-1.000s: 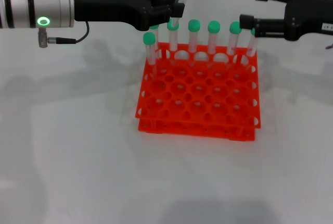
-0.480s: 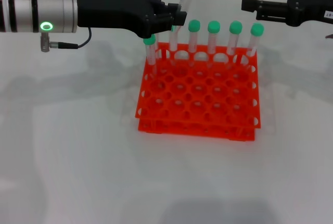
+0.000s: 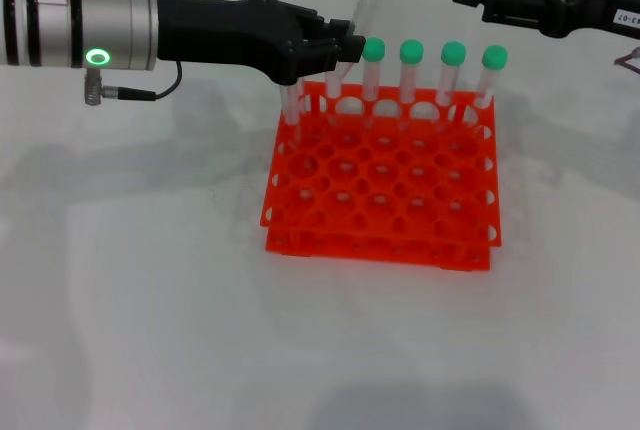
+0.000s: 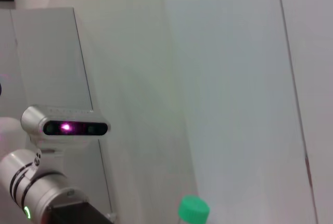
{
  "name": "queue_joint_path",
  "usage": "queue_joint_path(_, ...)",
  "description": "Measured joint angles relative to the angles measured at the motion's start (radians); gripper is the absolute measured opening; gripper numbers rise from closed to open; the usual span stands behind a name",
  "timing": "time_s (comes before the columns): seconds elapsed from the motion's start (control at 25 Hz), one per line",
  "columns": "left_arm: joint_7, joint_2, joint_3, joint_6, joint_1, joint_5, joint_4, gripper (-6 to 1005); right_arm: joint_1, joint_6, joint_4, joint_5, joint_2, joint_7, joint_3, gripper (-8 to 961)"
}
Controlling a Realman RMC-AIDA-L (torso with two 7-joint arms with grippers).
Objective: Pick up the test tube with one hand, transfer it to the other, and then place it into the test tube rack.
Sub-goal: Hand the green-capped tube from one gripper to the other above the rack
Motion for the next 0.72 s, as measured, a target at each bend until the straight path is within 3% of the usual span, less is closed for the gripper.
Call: queue_joint_path(0.72, 0.001, 0.000, 0.000, -0.001, -0.004, 0.000, 0.000, 194, 0.074, -0.030, 0.131, 0.127, 0.008, -0.070, -0.056, 811)
